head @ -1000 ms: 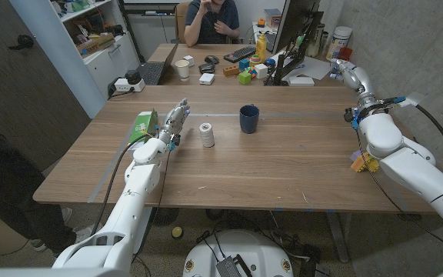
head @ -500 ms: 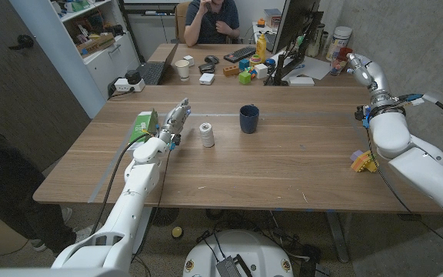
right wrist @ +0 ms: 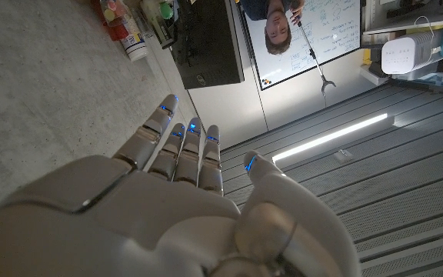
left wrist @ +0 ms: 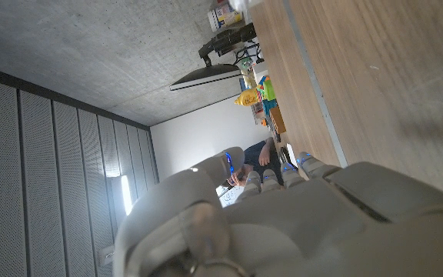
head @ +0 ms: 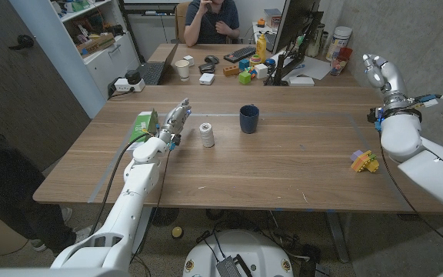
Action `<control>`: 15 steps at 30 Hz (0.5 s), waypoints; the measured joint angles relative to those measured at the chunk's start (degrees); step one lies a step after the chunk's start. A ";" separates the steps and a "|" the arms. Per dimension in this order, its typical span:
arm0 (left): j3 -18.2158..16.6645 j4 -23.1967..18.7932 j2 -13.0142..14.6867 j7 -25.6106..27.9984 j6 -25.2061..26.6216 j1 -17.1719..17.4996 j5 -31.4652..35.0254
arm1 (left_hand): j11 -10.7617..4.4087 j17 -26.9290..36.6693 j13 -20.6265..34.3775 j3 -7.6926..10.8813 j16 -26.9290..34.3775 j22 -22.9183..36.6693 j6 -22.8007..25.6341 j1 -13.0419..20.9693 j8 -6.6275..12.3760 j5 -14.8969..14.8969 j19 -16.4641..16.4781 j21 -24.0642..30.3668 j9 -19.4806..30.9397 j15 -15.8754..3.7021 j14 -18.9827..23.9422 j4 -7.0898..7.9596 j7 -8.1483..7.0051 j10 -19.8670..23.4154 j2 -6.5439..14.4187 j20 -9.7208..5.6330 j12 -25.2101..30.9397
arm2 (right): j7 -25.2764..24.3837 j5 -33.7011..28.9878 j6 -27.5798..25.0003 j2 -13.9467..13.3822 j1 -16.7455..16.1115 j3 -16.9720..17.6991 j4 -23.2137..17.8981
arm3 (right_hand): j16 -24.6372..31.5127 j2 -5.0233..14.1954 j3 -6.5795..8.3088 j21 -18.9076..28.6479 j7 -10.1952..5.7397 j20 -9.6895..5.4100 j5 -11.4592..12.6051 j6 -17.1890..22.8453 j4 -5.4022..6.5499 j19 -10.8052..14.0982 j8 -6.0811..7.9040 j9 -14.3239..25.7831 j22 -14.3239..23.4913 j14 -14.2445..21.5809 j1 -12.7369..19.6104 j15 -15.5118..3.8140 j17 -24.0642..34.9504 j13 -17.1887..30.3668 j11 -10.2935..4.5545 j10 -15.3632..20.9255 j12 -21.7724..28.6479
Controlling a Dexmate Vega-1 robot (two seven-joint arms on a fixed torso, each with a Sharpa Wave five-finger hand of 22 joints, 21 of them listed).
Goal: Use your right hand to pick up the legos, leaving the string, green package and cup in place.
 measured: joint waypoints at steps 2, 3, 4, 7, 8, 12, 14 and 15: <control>0.03 0.00 0.01 -0.01 0.04 0.00 0.04 | 0.00 0.00 0.00 0.00 0.00 0.00 0.00 0.00 0.00 0.00 0.00 0.00 0.00 0.00 0.00 0.00 0.00 0.00 0.00 0.00 0.00 | -0.01 -0.30 -0.48 0.00 -0.71 0.76 -0.57 | 0.00 -0.48 -0.24 0.00 0.00 0.00 0.00 0.00 -0.24 0.00 0.00 0.00 0.00 0.00 0.14 0.00 0.00 0.00 0.18 0.18 0.00; 0.03 0.00 0.01 -0.04 0.06 0.00 0.05 | 0.00 0.00 0.00 0.00 0.00 0.00 0.00 0.00 0.00 0.00 -0.19 0.00 0.00 0.00 0.00 0.00 0.00 0.00 0.00 0.18 0.00 | -0.01 -0.30 -0.48 0.01 -1.17 1.25 -0.98 | 0.00 -0.87 -0.57 0.00 0.00 0.22 0.00 0.00 -0.11 0.22 0.00 0.00 0.00 0.20 -0.25 0.20 0.00 0.00 0.18 0.17 0.00; 0.14 0.00 0.02 -0.06 0.08 0.00 0.07 | 0.00 0.00 0.00 0.00 0.00 0.00 0.00 0.00 0.00 0.00 -0.31 0.00 0.00 0.00 0.00 0.00 0.00 0.00 0.00 0.31 0.00 | -0.02 -1.25 -2.13 0.06 -1.68 1.77 -1.47 | 0.00 -1.38 -0.72 0.00 0.05 0.44 0.00 0.05 -0.26 0.43 0.00 0.00 0.00 0.32 -0.37 0.31 0.00 0.00 0.24 0.11 0.00; 0.31 0.25 0.02 -0.27 0.08 -0.11 0.12 | 0.00 0.00 0.00 0.00 0.00 0.00 0.00 0.00 0.00 0.00 -0.31 0.00 0.00 0.00 0.00 0.00 0.00 0.00 0.00 0.31 0.00 | -0.02 -2.27 -3.57 0.27 -2.71 2.87 -2.40 | -0.34 -2.46 -1.66 0.00 0.21 0.45 0.00 0.20 -0.27 0.44 0.00 0.00 0.00 0.31 -0.98 0.30 0.00 0.00 0.71 0.26 0.00; 0.35 0.33 0.02 -0.28 0.08 -0.15 0.12 | 0.00 0.00 0.00 0.00 0.00 0.00 0.00 0.00 0.00 0.00 -0.31 0.00 0.00 0.00 0.00 0.00 0.00 0.00 0.00 0.31 0.00 | -0.02 -2.49 -3.85 0.29 -2.77 2.93 -2.45 | -0.34 -2.82 -1.84 0.00 0.22 0.62 0.00 0.22 -0.38 0.62 0.00 0.00 0.00 0.30 -1.11 0.30 -0.11 0.00 0.71 0.26 0.00; 0.58 0.85 0.02 -0.47 0.09 -0.55 0.20 | 0.00 0.00 0.00 0.00 0.00 0.00 0.00 0.00 0.00 0.00 -0.31 0.00 0.00 0.00 0.00 0.00 0.00 0.00 0.00 0.31 0.00 | 0.01 -4.34 -6.49 0.51 -4.15 4.20 -3.79 | -0.34 -3.75 -2.77 0.00 0.64 0.67 0.00 0.17 -0.39 0.66 -0.40 0.00 0.00 0.52 -1.55 0.08 -0.26 0.00 0.86 0.40 0.00; 0.66 1.08 0.02 -0.47 0.09 -0.69 0.20 | 0.00 0.00 0.00 0.00 0.00 0.00 0.00 0.00 0.00 0.00 -0.31 0.00 0.00 0.00 0.00 0.00 0.00 0.00 0.00 0.31 0.00 | 0.05 -5.09 -7.49 0.51 -4.15 4.20 -3.79 | -0.33 -4.45 -3.01 0.00 0.72 1.03 0.00 0.09 -0.52 1.02 -0.40 0.00 0.00 0.62 -1.90 -0.01 -0.26 0.00 0.93 0.48 0.00; 0.76 1.34 0.02 -0.47 0.09 -0.86 0.20 | 0.06 0.00 0.00 0.00 0.00 0.00 0.00 0.00 0.00 0.00 -0.31 0.00 0.00 0.00 0.00 0.00 0.00 -0.06 0.00 0.31 0.00 | 0.14 -5.78 -8.42 0.51 -4.15 4.20 -3.79 | -0.33 -4.79 -3.34 0.00 0.86 1.03 0.00 0.22 -0.50 1.02 -0.40 0.00 0.00 0.62 -2.19 -0.01 -0.26 0.00 0.92 0.48 0.00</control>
